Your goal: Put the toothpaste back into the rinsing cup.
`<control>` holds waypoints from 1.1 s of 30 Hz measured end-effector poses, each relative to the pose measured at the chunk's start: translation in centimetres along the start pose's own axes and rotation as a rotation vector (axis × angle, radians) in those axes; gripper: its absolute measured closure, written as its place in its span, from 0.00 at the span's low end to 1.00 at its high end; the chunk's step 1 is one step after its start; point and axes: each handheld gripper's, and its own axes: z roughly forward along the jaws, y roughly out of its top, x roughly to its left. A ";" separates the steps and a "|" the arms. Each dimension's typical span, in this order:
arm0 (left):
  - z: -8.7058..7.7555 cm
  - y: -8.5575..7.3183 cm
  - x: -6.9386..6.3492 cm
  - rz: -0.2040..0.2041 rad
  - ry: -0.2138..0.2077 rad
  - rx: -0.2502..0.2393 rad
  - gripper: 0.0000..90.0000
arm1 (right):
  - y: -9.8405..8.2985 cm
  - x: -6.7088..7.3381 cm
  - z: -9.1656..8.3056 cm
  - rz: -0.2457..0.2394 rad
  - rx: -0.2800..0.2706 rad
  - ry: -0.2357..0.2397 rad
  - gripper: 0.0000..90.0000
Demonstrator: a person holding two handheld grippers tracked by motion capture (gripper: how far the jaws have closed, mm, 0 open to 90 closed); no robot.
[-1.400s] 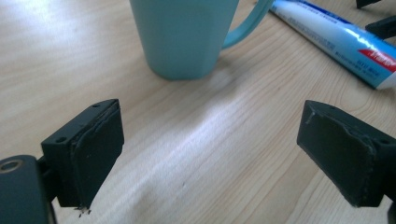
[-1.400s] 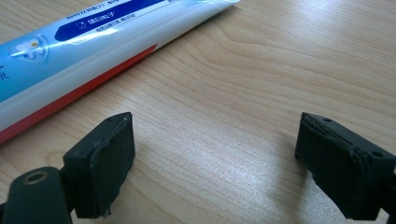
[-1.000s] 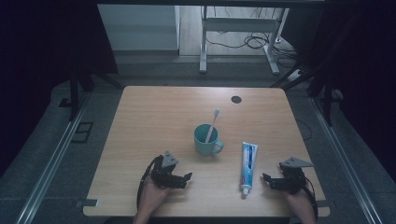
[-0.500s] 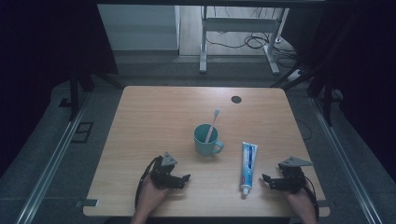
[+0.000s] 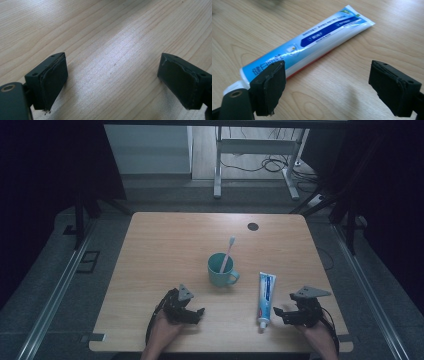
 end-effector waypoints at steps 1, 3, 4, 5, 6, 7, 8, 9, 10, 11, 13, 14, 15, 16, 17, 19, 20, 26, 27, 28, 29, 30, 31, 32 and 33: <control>0.0 0.0 0.0 -0.001 0.000 0.000 0.10 | 0.0 0.1 0.0 0.002 -0.001 0.005 0.16; 0.0 0.0 0.0 -0.002 0.002 0.000 0.10 | 0.1 0.3 0.1 0.012 -0.005 0.023 0.16; 0.0 0.0 0.0 -0.002 0.002 0.000 0.10 | 0.1 0.4 0.2 0.016 -0.006 0.033 0.16; 0.0 0.0 0.0 -0.003 0.004 -0.001 0.10 | 0.2 0.6 0.3 0.013 -0.008 0.043 0.16; 0.0 0.0 0.0 -0.003 0.004 0.000 0.10 | 0.4 0.8 0.3 0.014 -0.009 0.053 0.16; 0.1 0.0 -0.1 -0.009 0.004 -0.006 0.10 | 0.4 0.9 0.4 0.013 -0.012 0.060 0.16; 0.0 0.0 -0.1 -0.009 0.005 -0.005 0.10 | 0.6 1.1 0.5 0.011 -0.015 0.067 0.16; 0.1 0.0 -0.1 -0.008 0.004 -0.006 0.10 | 0.7 1.3 0.5 0.009 -0.014 0.072 0.15; 0.1 0.0 -0.1 -0.008 0.004 -0.006 0.10 | 0.8 1.4 0.6 0.004 -0.013 0.077 0.15; 0.1 0.0 -0.1 -0.008 0.004 -0.006 0.10 | 0.9 1.6 0.7 0.001 -0.013 0.083 0.15; 0.1 0.0 -0.1 -0.009 0.004 -0.006 0.10 | 1.1 1.8 0.9 -0.004 -0.008 0.090 0.15; 0.1 0.0 -0.1 -0.009 0.004 -0.006 0.10 | 1.2 2.0 1.0 -0.005 -0.003 0.093 0.15; 0.1 0.0 -0.1 -0.009 0.004 -0.006 0.10 | 1.2 2.1 1.1 -0.008 -0.002 0.094 0.15; 0.1 0.0 -0.1 -0.009 0.004 -0.006 0.10 | 1.3 2.2 1.3 -0.008 -0.001 0.098 0.15; 0.1 0.0 -0.1 -0.009 0.004 -0.006 0.10 | 1.3 2.3 1.4 -0.007 0.001 0.101 0.15; 0.1 0.0 -0.1 -0.009 0.004 -0.006 0.11 | 1.3 2.4 1.5 -0.008 0.002 0.102 0.15; 0.1 0.0 -0.1 -0.009 0.004 -0.006 0.10 | 1.4 2.6 1.8 -0.012 0.008 0.105 0.15; 0.1 0.0 -0.1 -0.010 0.005 -0.006 0.10 | 1.3 2.9 2.4 0.005 0.010 0.098 0.12; 0.1 0.0 -0.1 -0.010 0.005 -0.006 0.10 | 1.3 2.9 2.4 0.010 0.011 0.097 0.12; 0.1 0.0 -0.1 -0.010 0.005 -0.006 0.10 | 1.3 2.9 2.5 0.009 0.011 0.095 0.11; 0.1 0.0 -0.1 -0.010 0.005 -0.006 0.10 | 1.3 2.9 2.5 0.006 0.010 0.093 0.11; 0.1 0.0 -0.1 -0.010 0.005 -0.006 0.10 | 1.3 3.0 2.5 0.006 0.012 0.092 0.11; 0.1 0.0 -0.1 -0.010 0.005 -0.006 0.10 | 1.3 3.0 2.6 0.005 0.012 0.090 0.10; 0.1 0.0 -0.1 -0.010 0.005 -0.005 0.10 | 1.2 3.1 2.6 0.003 0.011 0.090 0.10; 0.1 0.0 -0.1 -0.010 0.005 -0.005 0.10 | 1.2 3.1 2.7 0.004 0.011 0.090 0.10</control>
